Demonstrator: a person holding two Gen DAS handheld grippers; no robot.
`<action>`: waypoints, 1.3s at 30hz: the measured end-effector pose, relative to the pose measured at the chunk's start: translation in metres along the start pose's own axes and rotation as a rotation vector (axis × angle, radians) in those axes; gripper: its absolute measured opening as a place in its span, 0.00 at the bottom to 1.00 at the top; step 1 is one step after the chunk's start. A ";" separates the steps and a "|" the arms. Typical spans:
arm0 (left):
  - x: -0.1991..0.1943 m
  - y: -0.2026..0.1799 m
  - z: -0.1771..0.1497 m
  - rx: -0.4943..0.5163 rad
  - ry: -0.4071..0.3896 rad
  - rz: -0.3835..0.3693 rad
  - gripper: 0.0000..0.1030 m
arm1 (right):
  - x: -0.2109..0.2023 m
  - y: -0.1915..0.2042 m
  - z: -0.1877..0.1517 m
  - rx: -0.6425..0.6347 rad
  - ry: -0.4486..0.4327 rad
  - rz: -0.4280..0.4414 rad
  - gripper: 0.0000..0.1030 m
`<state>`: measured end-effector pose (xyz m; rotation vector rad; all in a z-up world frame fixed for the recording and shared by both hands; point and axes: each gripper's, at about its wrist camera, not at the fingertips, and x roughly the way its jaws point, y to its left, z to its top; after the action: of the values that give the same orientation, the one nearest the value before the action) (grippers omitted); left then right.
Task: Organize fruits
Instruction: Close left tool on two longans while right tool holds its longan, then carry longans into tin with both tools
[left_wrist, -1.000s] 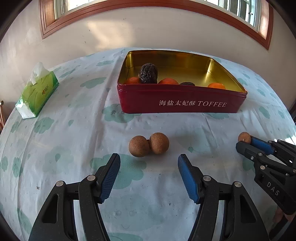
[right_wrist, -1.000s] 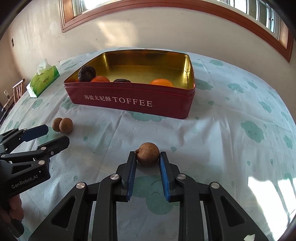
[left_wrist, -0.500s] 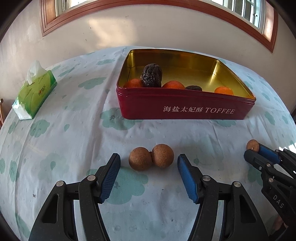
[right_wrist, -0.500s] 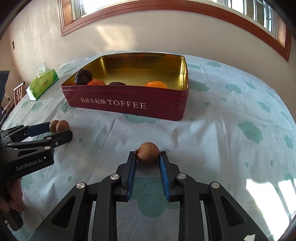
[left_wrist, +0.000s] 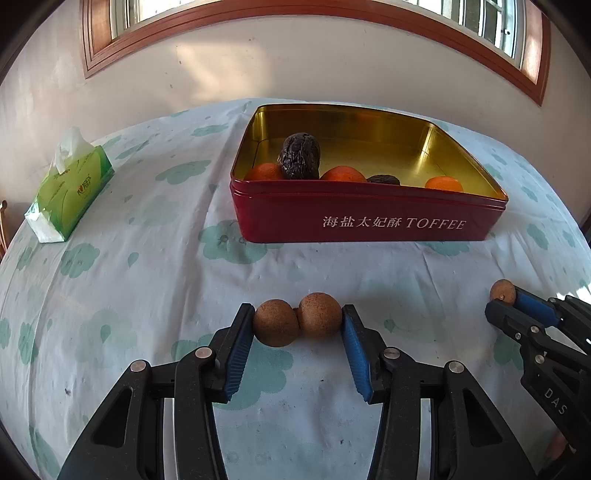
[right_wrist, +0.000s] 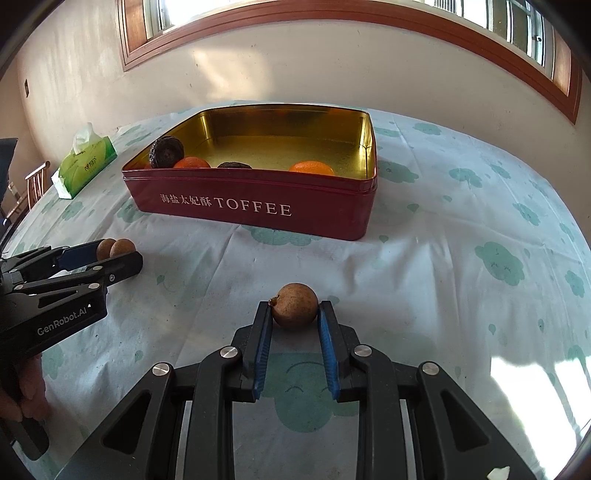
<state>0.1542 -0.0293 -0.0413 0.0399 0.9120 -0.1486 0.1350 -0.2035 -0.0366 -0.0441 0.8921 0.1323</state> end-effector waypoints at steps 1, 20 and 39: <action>-0.001 0.000 -0.001 -0.001 0.000 -0.002 0.47 | 0.000 0.000 0.000 -0.001 0.000 -0.001 0.23; -0.017 -0.006 -0.013 -0.002 -0.009 0.018 0.47 | 0.001 0.000 0.000 -0.004 0.000 -0.004 0.23; -0.029 -0.005 -0.023 -0.023 -0.011 0.048 0.47 | 0.001 -0.001 0.001 -0.004 0.001 -0.003 0.23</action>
<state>0.1177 -0.0287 -0.0328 0.0397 0.9006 -0.0940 0.1367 -0.2039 -0.0369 -0.0490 0.8926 0.1308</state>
